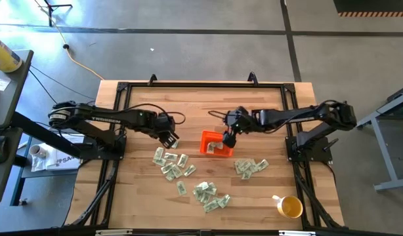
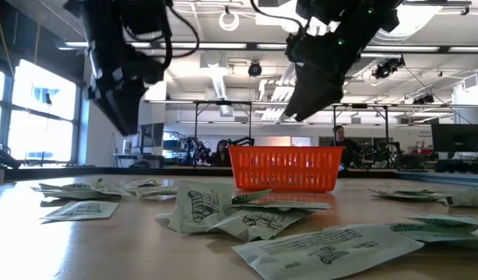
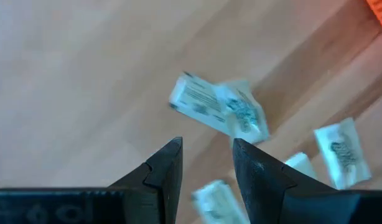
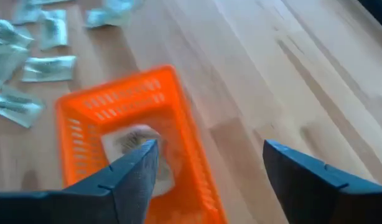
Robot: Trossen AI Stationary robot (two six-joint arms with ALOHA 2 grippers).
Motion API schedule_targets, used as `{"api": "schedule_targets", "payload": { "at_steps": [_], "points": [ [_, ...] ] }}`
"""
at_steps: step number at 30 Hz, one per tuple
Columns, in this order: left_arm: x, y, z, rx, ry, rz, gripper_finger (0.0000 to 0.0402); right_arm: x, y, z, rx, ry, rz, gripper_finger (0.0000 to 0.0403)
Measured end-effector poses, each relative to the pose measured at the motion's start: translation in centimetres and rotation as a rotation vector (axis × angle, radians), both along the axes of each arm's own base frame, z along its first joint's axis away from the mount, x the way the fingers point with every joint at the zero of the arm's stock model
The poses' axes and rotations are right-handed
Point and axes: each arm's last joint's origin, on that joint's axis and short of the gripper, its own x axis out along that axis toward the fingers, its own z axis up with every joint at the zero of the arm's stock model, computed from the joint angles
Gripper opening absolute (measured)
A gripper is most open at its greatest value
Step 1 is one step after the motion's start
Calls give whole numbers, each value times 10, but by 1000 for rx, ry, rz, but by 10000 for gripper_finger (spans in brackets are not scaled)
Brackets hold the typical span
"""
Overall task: Pick and place Stevia / Truvia into bins
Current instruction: Put the white stevia packet into the orange bin
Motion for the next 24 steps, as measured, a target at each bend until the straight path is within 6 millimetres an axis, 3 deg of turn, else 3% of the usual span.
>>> {"api": "schedule_targets", "payload": {
  "at_steps": [4,8,16,24],
  "points": [
    [-3,6,-21,-116,-82,166,175,-19,-15,3,-4,100,-111,281],
    [1,12,-23,-96,-140,271,175,-28,-25,1,8,154,-169,281],
    [19,12,-43,-110,-130,296,175,-28,-32,2,7,146,-191,281],
    [43,10,-45,-109,-79,267,175,-29,-31,1,-5,165,-169,281]
  ]
}}
